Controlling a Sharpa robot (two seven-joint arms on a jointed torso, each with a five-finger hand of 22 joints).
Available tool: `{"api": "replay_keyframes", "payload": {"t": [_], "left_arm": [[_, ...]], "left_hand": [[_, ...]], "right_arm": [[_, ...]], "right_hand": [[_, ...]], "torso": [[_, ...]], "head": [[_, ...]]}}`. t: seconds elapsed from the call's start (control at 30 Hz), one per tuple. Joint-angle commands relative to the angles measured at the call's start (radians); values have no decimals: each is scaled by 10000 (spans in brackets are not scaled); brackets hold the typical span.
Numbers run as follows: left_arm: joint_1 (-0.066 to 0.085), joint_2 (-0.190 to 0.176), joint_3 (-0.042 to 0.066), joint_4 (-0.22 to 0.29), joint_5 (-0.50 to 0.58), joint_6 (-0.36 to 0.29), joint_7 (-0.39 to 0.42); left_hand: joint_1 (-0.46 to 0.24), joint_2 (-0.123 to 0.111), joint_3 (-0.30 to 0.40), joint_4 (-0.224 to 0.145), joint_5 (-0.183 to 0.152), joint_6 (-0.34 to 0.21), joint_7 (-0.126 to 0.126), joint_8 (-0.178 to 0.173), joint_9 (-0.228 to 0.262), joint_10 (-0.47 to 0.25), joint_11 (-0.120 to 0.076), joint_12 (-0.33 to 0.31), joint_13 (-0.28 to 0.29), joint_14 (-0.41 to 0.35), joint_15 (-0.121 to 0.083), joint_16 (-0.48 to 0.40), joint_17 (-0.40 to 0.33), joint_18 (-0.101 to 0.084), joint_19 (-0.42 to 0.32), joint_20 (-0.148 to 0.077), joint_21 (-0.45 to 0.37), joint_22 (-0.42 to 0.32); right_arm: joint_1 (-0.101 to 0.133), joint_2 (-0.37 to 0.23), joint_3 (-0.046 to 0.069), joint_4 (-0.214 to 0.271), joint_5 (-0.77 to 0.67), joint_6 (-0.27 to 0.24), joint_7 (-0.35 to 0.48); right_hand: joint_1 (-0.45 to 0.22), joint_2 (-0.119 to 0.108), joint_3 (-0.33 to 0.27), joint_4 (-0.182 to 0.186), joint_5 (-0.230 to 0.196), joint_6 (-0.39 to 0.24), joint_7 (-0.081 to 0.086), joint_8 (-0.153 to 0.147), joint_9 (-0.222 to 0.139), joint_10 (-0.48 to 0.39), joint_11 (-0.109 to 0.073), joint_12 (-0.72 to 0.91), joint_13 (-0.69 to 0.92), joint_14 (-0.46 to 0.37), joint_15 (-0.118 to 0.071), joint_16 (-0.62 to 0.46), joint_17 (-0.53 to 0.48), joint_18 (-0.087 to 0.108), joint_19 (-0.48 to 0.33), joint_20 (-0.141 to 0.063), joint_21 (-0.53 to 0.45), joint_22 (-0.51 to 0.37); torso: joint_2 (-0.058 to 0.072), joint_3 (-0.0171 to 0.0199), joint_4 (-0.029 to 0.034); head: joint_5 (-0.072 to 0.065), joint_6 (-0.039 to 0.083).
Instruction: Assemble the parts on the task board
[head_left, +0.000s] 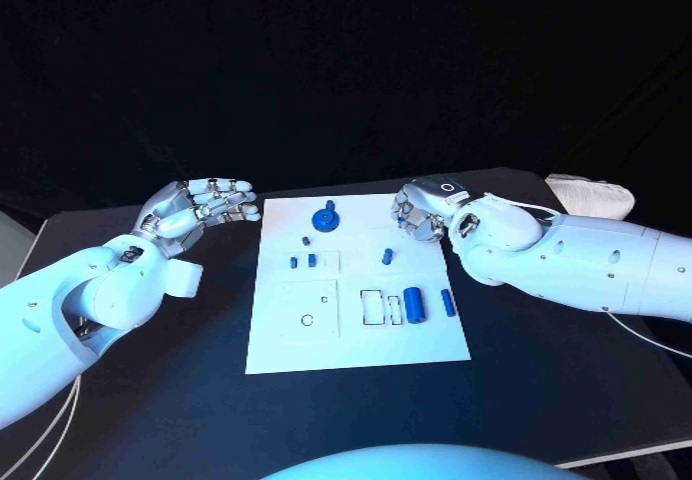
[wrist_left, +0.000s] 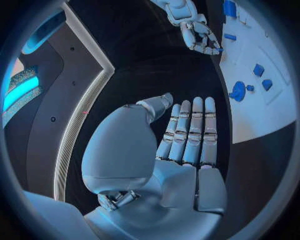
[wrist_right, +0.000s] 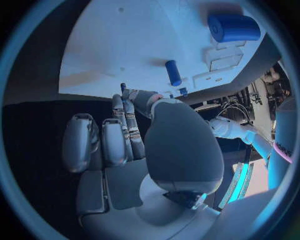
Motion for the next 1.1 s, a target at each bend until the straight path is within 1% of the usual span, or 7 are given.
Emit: {"api": "replay_keyframes", "payload": {"t": [0.03, 0.27, 0.4, 0.5, 0.63, 0.77, 1.1], "left_arm": [[-12, 21, 8, -6, -38, 76, 35], [-19, 25, 8, -19, -34, 74, 15], [-39, 39, 8, -8, -25, 54, 20], [-57, 44, 8, 24, -17, 26, 30], [-97, 45, 8, 84, -7, -4, 50], [-127, 40, 8, 121, 10, -26, 65], [-155, 43, 9, 212, 34, -79, 85]], "left_hand": [[71, 0, -26, 5, 21, -32, 69, 16, -15, -60, 54, -74, -16, 71, 26, -57, 13, 33, 97, 2, -76, -28], [70, -4, -31, 4, 21, -35, 73, 13, -19, -74, 60, -89, -18, 74, 29, -76, 17, 31, 103, 3, -91, -40], [67, -8, -36, 4, 21, -38, 78, 12, -21, -81, 63, -97, -18, 75, 31, -89, 20, 30, 106, 4, -102, -48], [67, -8, -36, 4, 21, -38, 78, 12, -21, -81, 63, -97, -18, 75, 31, -89, 20, 30, 106, 4, -102, -48], [67, -7, -37, 5, 21, -38, 80, 12, -23, -83, 65, -101, -18, 77, 33, -96, 22, 30, 108, 5, -109, -53], [67, -7, -37, 5, 21, -38, 80, 12, -23, -83, 65, -101, -18, 77, 33, -96, 22, 30, 108, 5, -109, -53], [68, -3, -38, 5, 22, -34, 84, 13, -24, -85, 67, -107, -17, 79, 34, -108, 24, 29, 111, 5, -118, -60]], "right_arm": [[85, -108, 28, 171, 340, -339, 143], [189, -396, 66, 828, 718, -365, 229], [156, -415, 73, 1492, 851, -456, 344], [72, -373, 72, 1903, 811, -565, 402], [-107, -226, 59, 2392, 612, -743, 471], [-317, 9, 29, 2625, 352, -872, 522], [-999, 695, -40, 2509, -286, -1067, 515]], "right_hand": [[88, 163, 42, -1, 5, 67, 0, 49, 13, 240, -193, 2, 48, 353, -63, 62, 9, -93, 32, -29, 43, 9], [80, 158, 54, -7, 1, 70, 0, 53, 19, 244, -193, -3, 50, 355, -64, 74, 21, -100, 41, -31, 73, 43], [79, 157, 57, -9, 2, 70, -1, 53, 20, 244, -193, -4, 50, 355, -64, 78, 25, -97, 36, -31, 61, 30], [80, 155, 78, -21, 11, 67, 0, 55, 25, 246, -194, -10, 50, 354, -66, 78, 20, -100, 39, -33, 73, 44], [79, 152, 97, -33, 22, 64, 1, 55, 29, 248, -193, -17, 51, 354, -67, 83, 21, -99, 36, -35, 71, 43], [78, 150, 107, -40, 29, 61, 3, 55, 32, 248, -192, -21, 51, 351, -67, 73, 3, -95, 29, -36, 55, 26], [78, 147, 119, -49, 35, 59, 4, 55, 35, 248, -191, -25, 52, 350, -67, 73, -1, -96, 30, -36, 60, 33]], "torso": [[1, -3, -12], [9, -3, 0], [10, 7, -2], [0, -9, 10], [-12, -31, 20], [-9, -32, 14], [16, -38, 17]], "head": [[-13, 26], [35, 52], [202, 57], [295, 48], [447, 18], [579, 5], [859, -40]]}}
